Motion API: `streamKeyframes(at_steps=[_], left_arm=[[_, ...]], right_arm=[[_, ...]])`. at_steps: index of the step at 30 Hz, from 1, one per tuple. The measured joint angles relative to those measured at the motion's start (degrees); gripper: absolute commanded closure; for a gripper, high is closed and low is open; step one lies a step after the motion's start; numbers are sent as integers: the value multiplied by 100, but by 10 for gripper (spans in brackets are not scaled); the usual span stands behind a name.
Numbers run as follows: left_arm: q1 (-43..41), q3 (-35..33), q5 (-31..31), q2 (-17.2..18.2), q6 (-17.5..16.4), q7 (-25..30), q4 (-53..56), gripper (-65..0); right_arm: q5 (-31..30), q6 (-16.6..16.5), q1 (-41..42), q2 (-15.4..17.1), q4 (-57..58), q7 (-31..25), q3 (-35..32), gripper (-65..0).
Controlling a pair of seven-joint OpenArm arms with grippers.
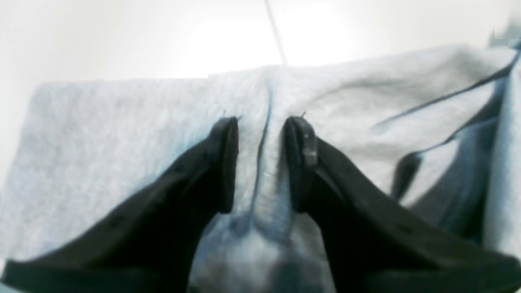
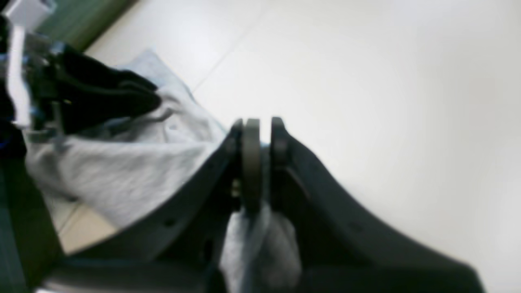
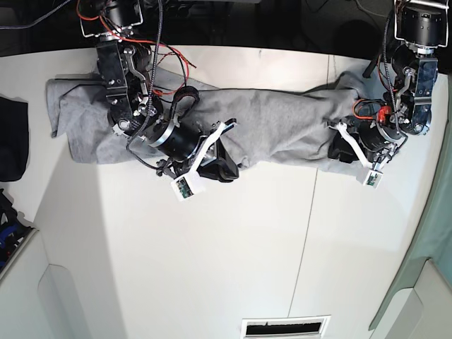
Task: Layout the t-shirt on the table in an organized manner, then fold the t-shirt properly
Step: 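Drag the t-shirt across the table with both grippers, then release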
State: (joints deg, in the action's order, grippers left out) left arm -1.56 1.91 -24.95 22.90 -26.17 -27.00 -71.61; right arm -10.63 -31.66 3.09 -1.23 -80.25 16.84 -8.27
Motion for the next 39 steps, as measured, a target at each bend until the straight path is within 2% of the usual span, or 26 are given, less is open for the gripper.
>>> streamKeyframes(at_steps=[3,7,11,15,18,22,24,27,29,31,32,35,39], left_arm=[[308,15,-118,11,-129,118,586,-229],[811,20,-83,11,-87,164,1123,-229],[903,20,59,11,-44,155,1169,-229],[1029,7,313,0,59,105,1176,-229],[1084,9,358,2,280,85,1187,-229],[1093,9,376,9,302,83,1191,-229],[1084,9,367,11,302,87,1191,-229],[1080,7,201,96,22,-55,1161,-229],[1054,7,-48,212,-223,-317,1023,-229],[984,7,-407,302,-389,-570,758,-229],[964,0,-579,348,-468,-691,560,-229],[870,-2,-1012,566,-511,-817,-223,-229],[450,20,-1154,828,-516,-1054,-1259,-229]], right_arm=[[-39,-28,-365,13,-660,330,-2,0],[-153,-28,-566,-7,-1342,977,-7,0],[-645,-15,-1049,127,-1823,1453,-2,0],[-1084,-46,-1725,271,-2149,1539,2,0],[-1145,-70,-2068,262,-2439,1484,0,0],[-1128,-83,-2621,269,-2594,1482,7,0],[-1108,-90,-2712,264,-2590,1537,4,0],[-1121,-85,-2627,262,-2594,1353,0,-3],[-1113,-72,-2614,264,-2605,1296,7,-127],[-870,-70,-2636,264,-2605,1270,7,-221],[-699,-72,-2649,264,-2603,1196,7,-240],[-369,-2,-2614,254,-2603,846,125,-242],[-254,90,-2326,249,-2603,828,627,-242]])
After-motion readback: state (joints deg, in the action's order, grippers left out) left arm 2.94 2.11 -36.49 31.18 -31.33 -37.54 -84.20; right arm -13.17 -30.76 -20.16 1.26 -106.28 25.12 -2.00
